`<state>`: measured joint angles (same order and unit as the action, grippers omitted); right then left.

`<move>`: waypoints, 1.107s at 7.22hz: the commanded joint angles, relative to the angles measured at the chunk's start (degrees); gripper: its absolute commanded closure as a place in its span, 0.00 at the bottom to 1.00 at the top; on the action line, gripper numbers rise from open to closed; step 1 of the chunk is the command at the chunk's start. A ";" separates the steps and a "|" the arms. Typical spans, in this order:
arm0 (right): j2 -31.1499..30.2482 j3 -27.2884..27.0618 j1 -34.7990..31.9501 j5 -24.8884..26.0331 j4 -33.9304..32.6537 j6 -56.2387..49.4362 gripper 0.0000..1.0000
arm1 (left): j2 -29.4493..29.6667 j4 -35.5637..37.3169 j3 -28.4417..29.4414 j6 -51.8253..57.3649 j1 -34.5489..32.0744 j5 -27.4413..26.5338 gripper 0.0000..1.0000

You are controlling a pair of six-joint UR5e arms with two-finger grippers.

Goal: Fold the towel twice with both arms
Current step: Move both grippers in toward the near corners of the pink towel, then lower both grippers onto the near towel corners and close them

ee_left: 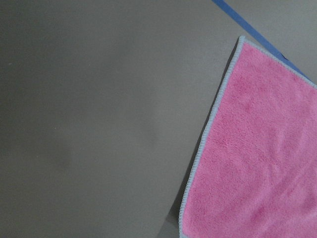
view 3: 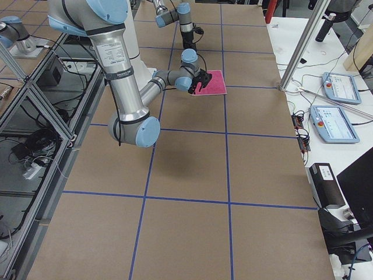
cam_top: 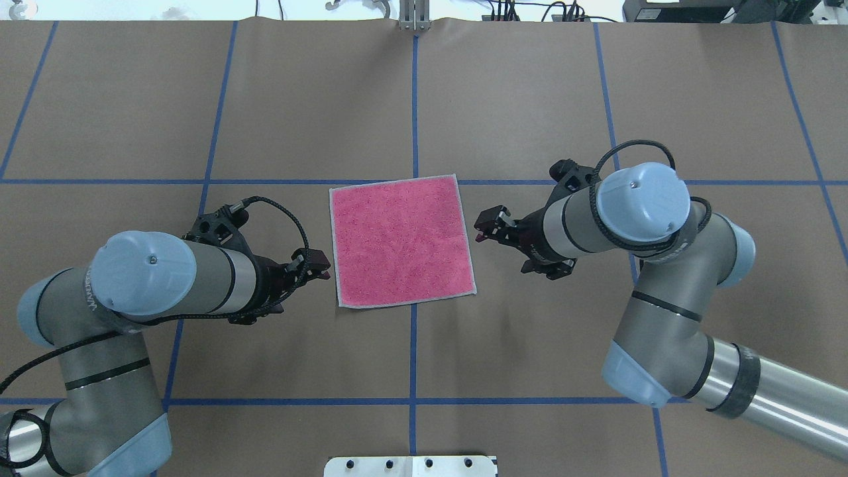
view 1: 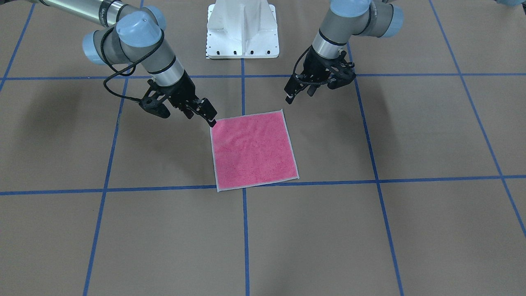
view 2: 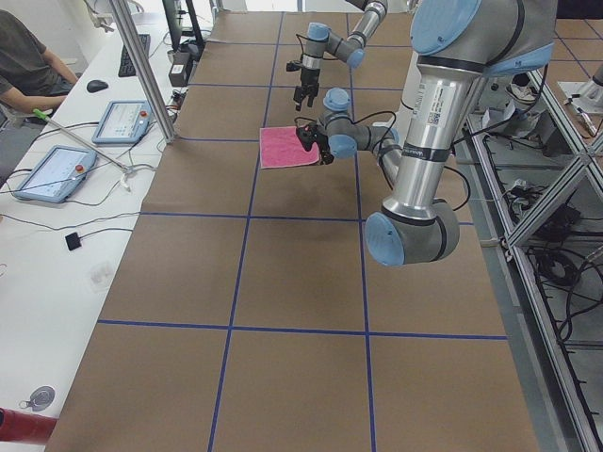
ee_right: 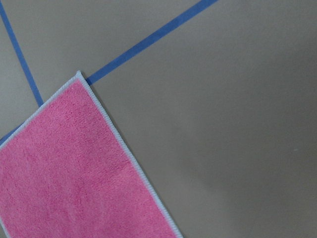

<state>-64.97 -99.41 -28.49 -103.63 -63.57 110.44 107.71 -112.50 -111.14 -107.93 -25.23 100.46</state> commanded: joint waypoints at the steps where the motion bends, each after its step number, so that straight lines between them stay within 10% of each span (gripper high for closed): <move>1: 1.51 2.73 1.51 1.59 -0.07 3.72 0.09 | 0.57 0.00 0.40 -0.09 0.01 0.00 0.00; 8: 1.34 3.53 3.35 1.06 -1.91 3.99 0.31 | 0.57 0.00 0.31 -0.18 -0.08 -0.09 0.00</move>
<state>-63.59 -95.91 -25.43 -102.55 -64.89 114.47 108.28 -112.50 -110.79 -108.11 -25.31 100.38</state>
